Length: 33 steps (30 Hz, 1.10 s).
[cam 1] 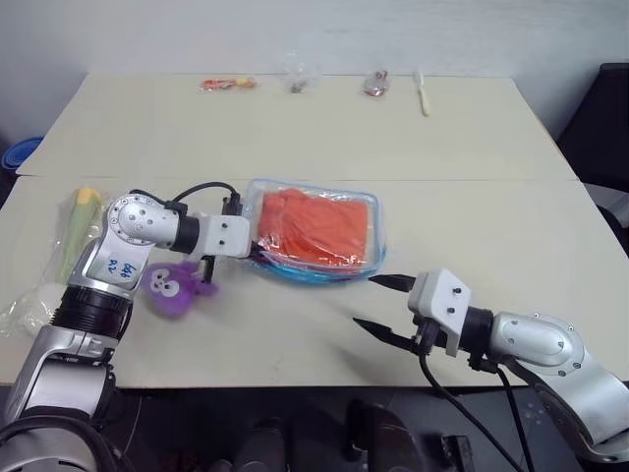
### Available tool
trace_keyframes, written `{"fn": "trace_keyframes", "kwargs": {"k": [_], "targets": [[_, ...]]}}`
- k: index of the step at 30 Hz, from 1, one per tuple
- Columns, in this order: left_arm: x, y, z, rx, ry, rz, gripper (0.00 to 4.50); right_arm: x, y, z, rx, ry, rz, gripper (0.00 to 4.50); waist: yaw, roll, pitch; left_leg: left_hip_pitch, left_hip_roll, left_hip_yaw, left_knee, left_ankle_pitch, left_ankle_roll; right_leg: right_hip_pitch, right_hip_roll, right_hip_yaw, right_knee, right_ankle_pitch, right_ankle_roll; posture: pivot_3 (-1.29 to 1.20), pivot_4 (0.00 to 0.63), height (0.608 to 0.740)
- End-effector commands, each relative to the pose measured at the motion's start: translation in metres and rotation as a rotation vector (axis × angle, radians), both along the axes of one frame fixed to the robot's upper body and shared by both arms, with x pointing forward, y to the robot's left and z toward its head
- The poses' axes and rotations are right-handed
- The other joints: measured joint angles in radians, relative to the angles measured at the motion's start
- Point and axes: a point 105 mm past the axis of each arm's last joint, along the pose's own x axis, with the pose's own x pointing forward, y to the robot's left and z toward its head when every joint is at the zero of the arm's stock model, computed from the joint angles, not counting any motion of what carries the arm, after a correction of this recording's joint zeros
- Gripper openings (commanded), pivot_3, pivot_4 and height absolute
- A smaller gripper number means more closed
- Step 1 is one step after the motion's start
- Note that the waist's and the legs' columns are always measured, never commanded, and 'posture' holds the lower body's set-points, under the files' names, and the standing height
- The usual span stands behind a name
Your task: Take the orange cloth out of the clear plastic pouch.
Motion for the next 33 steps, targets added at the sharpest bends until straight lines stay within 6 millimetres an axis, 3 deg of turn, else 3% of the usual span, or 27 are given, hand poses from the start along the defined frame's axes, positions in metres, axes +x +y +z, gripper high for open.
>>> {"fn": "trace_keyframes", "kwargs": {"k": [1,6,8,11,17,24,33], "targets": [[-0.008,-0.004,0.017,-0.065,-0.006,-0.007,0.01,-0.003,0.002,0.009,-0.024,-0.075,0.012,3.51,0.001,0.000,0.000,0.000,0.000,0.000,0.000,0.000,0.000,0.000,0.000,0.000,0.000,0.000,0.000,0.00,0.150,0.740],[-0.010,-0.008,0.028,-0.179,0.000,0.099,0.01,0.002,0.006,0.005,-0.021,-0.095,-0.018,3.51,-0.001,0.000,0.000,0.000,0.000,0.000,0.000,0.000,0.000,0.000,0.000,0.000,0.000,0.000,0.000,0.00,0.150,0.740],[-0.014,-0.009,0.032,-0.213,0.002,0.123,0.00,0.005,0.010,0.005,-0.002,-0.097,-0.027,3.10,-0.002,0.000,0.000,0.000,0.000,0.000,0.000,0.000,0.000,0.000,0.000,0.000,0.000,0.000,0.000,0.00,0.150,0.740],[-0.021,-0.006,0.031,-0.218,0.019,0.146,0.00,0.008,0.016,0.005,0.013,-0.103,-0.034,2.22,-0.002,0.000,0.000,0.000,0.000,0.000,0.000,0.000,0.000,0.000,0.000,0.000,0.000,0.000,0.000,0.00,0.150,0.740],[-0.027,-0.011,0.028,-0.239,0.034,0.164,0.00,0.023,0.024,0.001,0.006,-0.124,-0.048,0.04,0.000,0.000,0.000,0.000,0.000,0.000,0.000,0.000,0.000,0.000,0.000,0.000,0.000,0.000,0.000,0.00,0.150,0.740],[-0.027,-0.016,0.030,-0.248,0.033,0.164,0.00,0.041,0.035,-0.010,-0.046,-0.171,-0.060,0.04,-0.002,0.000,0.000,0.000,0.000,0.000,0.000,0.000,0.000,0.000,0.000,0.000,0.000,0.000,0.000,0.00,0.150,0.740],[-0.029,-0.017,0.028,-0.224,0.037,0.149,0.00,0.053,0.038,-0.007,-0.040,-0.240,-0.115,0.04,-0.003,0.000,0.000,0.000,0.000,0.000,0.000,0.000,0.000,0.000,0.000,0.000,0.000,0.000,0.000,0.00,0.150,0.740]]}}
